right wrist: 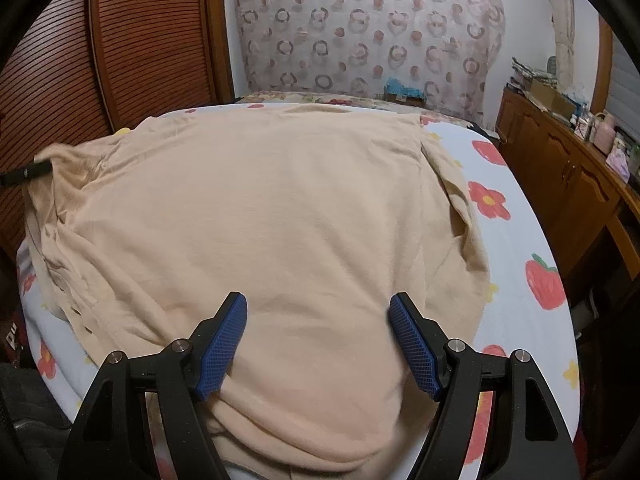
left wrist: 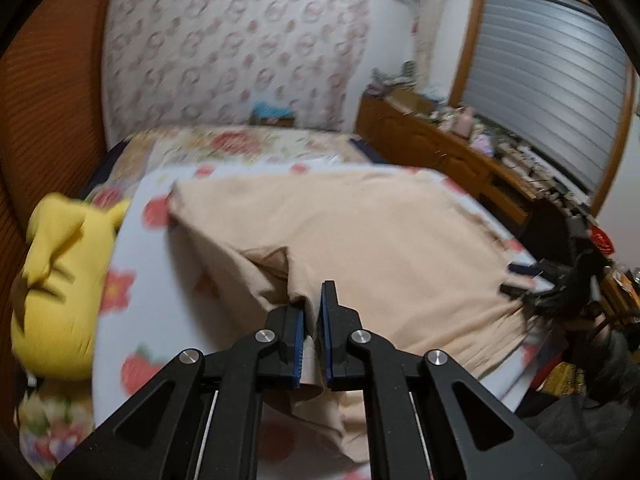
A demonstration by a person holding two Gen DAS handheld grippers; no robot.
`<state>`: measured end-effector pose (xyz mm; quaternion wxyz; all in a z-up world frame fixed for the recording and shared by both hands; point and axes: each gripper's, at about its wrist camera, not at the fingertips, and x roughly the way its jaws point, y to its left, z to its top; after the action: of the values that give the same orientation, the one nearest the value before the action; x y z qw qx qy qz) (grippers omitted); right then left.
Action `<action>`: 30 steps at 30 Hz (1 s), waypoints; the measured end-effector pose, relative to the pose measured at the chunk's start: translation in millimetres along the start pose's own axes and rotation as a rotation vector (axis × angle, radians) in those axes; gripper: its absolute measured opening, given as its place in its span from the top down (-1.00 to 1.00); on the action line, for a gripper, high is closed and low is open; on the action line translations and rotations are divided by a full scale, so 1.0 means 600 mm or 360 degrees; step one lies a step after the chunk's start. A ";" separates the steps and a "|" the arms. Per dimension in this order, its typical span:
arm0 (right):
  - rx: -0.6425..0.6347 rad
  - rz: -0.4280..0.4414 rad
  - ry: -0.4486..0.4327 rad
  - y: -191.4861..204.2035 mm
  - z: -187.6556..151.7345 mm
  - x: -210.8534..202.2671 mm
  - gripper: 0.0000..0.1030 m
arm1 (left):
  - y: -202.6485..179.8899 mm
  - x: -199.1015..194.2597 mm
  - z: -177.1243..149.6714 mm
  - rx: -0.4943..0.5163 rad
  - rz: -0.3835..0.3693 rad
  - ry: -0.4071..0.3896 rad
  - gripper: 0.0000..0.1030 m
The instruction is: Fold small clothes
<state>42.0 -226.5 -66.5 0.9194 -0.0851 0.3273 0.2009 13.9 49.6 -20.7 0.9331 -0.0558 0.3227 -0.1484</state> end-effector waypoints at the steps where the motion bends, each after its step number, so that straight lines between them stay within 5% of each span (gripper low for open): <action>1: 0.0013 -0.0006 -0.0007 -0.003 0.000 -0.003 -0.47 | -0.013 0.002 0.014 0.0022 -0.0031 -0.0018 0.84; 13: 0.0082 -0.0058 -0.0098 -0.058 -0.003 -0.059 -0.47 | -0.185 0.092 0.134 0.0289 -0.0386 -0.0025 0.84; 20: 0.0112 -0.0078 -0.0145 -0.085 -0.004 -0.083 -0.47 | -0.266 0.089 0.165 0.0370 -0.0615 -0.0015 0.84; 24: 0.0126 -0.0070 -0.0160 -0.094 -0.005 -0.084 -0.47 | -0.282 0.083 0.160 0.0403 -0.0579 -0.0030 0.83; 28: 0.0127 -0.0064 -0.0153 -0.098 -0.002 -0.074 -0.47 | -0.268 0.098 0.151 0.0409 -0.0503 0.0024 0.04; 30: 0.0125 -0.0060 -0.0153 -0.099 0.001 -0.072 -0.47 | -0.259 0.104 0.147 0.0396 -0.0469 0.0023 -0.12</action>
<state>37.0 -293.4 -37.3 0.9402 -0.0454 0.2889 0.1744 77.5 -116.9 43.3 0.8986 0.0146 0.2970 -0.3226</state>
